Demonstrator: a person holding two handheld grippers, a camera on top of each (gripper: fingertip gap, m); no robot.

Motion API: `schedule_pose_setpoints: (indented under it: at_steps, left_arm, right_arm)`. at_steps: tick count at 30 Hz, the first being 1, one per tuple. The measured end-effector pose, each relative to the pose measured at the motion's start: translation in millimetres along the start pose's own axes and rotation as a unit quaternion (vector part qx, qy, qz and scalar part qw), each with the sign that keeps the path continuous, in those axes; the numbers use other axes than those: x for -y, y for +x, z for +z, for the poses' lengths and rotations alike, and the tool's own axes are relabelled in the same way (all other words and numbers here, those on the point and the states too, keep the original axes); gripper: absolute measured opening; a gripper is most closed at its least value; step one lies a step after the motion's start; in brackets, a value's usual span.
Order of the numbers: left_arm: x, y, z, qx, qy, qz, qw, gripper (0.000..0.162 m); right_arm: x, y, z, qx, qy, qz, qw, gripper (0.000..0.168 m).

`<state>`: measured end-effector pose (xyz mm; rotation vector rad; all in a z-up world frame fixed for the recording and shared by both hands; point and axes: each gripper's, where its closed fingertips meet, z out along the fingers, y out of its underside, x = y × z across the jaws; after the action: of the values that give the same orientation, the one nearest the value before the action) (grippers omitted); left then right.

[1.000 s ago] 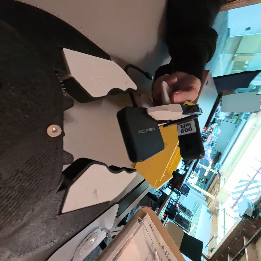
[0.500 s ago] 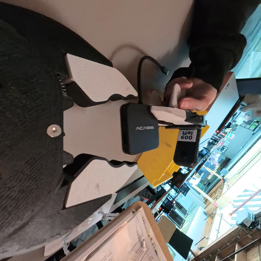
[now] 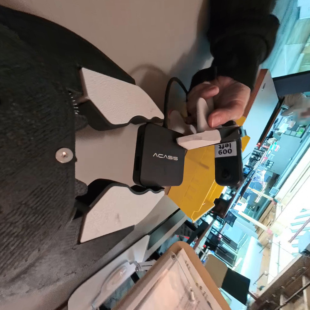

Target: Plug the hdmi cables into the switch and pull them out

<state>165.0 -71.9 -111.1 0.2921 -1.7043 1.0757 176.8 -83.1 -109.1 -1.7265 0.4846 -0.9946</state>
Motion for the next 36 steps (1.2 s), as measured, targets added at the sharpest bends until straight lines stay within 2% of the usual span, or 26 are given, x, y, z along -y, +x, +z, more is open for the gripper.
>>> schedule_pose_setpoints:
  at_steps: [3,5,7,10,14,16,18,21,23,24,26,30,31,32,34,36]
  left_arm:
    - [7,5,-1,0.006,0.016,0.049,0.999,0.019]
    - [12,10,-1,0.042,0.022,0.129,0.990,0.023]
    - [17,20,-2,0.084,0.026,0.236,0.968,0.033]
    - [29,37,-9,0.131,0.064,0.367,0.919,0.047]
    - [55,78,-42,0.167,0.140,0.422,0.880,0.046]
    - [69,91,-79,0.232,0.149,0.442,0.853,0.042]
    - [83,75,-135,0.371,0.111,0.434,0.813,0.039]
    - [82,17,-246,0.594,-0.035,0.330,0.733,0.040]
    - [71,-15,-314,0.691,-0.124,0.244,0.669,0.042]
    - [62,-28,-336,0.712,-0.162,0.209,0.650,0.043]
    - [43,-51,-355,0.711,-0.222,0.162,0.647,0.045]
    - [23,-88,-352,0.685,-0.250,0.115,0.675,0.044]
    - [22,-96,-352,0.686,-0.254,0.108,0.673,0.045]
    - [25,-101,-352,0.692,-0.250,0.106,0.669,0.036]
    - [32,-108,-348,0.697,-0.250,0.111,0.663,0.043]
    - [29,-119,-352,0.706,-0.265,0.079,0.652,0.044]
  right_arm:
    - [9,5,0,0.005,0.024,0.069,0.997,0.073]
    - [13,10,-5,0.007,0.048,0.108,0.993,0.073]
    - [17,21,-14,-0.001,0.082,0.150,0.985,0.073]
    - [24,38,-31,-0.016,0.143,0.207,0.968,0.073]
    - [30,44,-44,-0.021,0.190,0.223,0.956,0.073]
    - [32,42,-48,-0.012,0.200,0.229,0.953,0.073]
    - [34,40,-49,-0.001,0.207,0.230,0.951,0.073]
    - [34,39,-49,0.009,0.208,0.238,0.949,0.073]
    - [35,39,-49,0.011,0.213,0.241,0.947,0.073]
    - [35,40,-50,0.011,0.216,0.243,0.946,0.072]
    - [35,39,-50,0.011,0.217,0.241,0.946,0.072]
    - [37,34,-48,0.018,0.210,0.227,0.951,0.072]
    - [37,32,-47,0.021,0.208,0.224,0.952,0.072]
    - [37,31,-45,0.021,0.204,0.222,0.953,0.072]
    - [37,31,-45,0.025,0.201,0.223,0.953,0.072]
    - [37,32,-46,0.028,0.208,0.228,0.951,0.072]
